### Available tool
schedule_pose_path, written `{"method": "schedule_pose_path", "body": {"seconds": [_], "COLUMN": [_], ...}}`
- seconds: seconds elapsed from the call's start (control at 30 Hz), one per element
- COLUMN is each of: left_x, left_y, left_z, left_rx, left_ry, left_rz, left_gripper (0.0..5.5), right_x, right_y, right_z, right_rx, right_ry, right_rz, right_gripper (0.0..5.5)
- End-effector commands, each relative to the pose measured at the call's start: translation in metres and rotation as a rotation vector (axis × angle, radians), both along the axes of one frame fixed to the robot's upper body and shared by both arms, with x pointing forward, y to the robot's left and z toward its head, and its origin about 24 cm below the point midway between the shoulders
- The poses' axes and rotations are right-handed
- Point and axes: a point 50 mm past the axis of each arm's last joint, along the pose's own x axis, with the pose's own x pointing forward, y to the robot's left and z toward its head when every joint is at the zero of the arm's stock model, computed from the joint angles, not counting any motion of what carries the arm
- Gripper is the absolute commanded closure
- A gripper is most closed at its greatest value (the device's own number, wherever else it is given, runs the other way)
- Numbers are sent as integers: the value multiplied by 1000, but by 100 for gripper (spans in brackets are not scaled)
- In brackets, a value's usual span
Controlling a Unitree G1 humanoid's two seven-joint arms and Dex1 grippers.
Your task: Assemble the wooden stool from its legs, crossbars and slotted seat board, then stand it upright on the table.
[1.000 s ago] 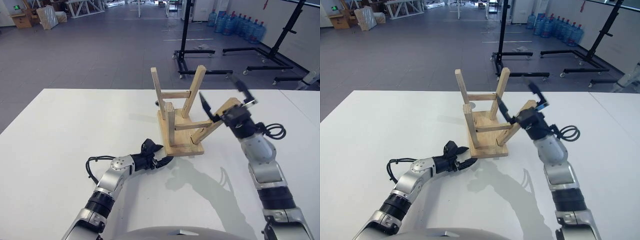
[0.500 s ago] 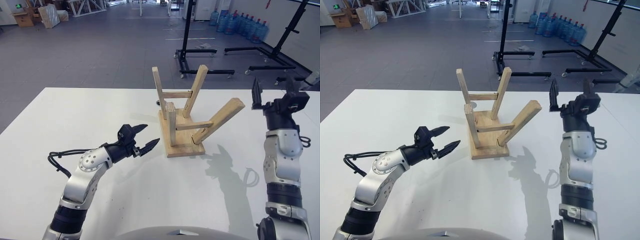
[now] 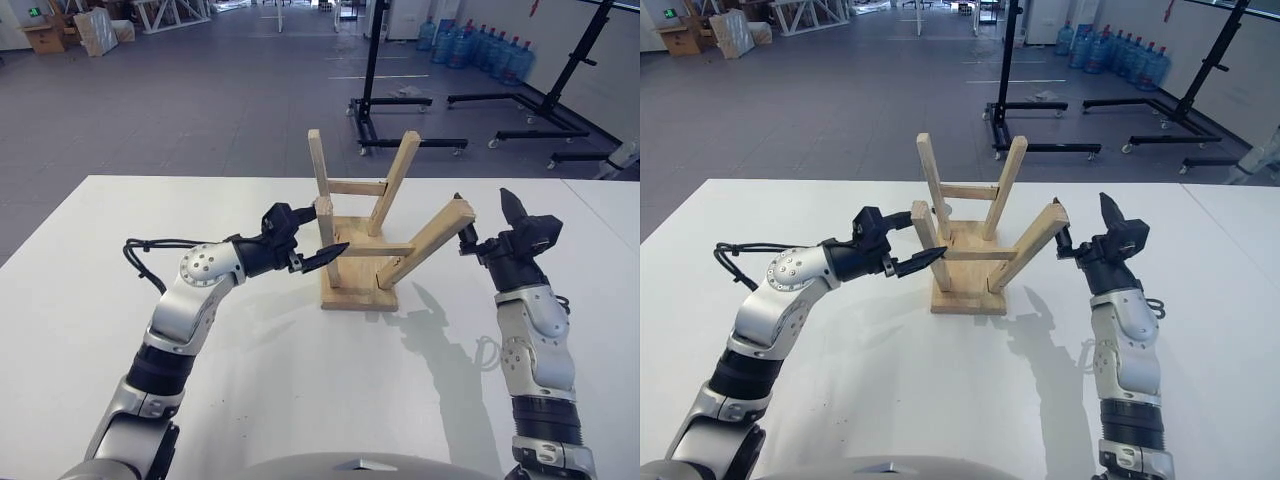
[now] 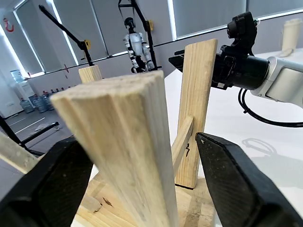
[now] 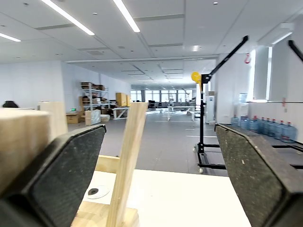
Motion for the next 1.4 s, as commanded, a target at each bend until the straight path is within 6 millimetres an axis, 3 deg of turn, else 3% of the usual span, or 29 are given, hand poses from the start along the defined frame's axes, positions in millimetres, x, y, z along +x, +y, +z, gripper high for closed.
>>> {"method": "schedule_pose_path", "body": {"seconds": [0.03,0.23,0.47,0.8,0.93,1.07,1.17,1.4], "left_x": [-3,-5,-4,-3,-5,-9,-10,-10], "left_y": [-6,-13,-20,-25,-27,-24,-25,-24], "left_z": [2,2,-1,-2,-9,-13,-12,-12], "left_rx": [61,94,117,133,135,129,122,118], "left_ry": [-24,-38,-34,-40,-26,-12,-13,-7], "left_rz": [-103,-157,-192,-215,-208,-192,-183,-180], "left_gripper": [185,185,185,185,185,185,185,185], "right_x": [6,6,-1,0,7,20,24,16], "right_y": [11,19,52,93,79,41,30,29], "right_z": [5,6,18,3,-8,4,25,89], "right_rx": [-13,-28,-25,-159,-243,-340,-346,-316], "right_ry": [-17,-29,-77,-3,58,2,-102,-420], "right_rz": [65,83,259,442,341,38,-90,-244], "right_gripper": [125,125,125,125,125,125,125,125]}}
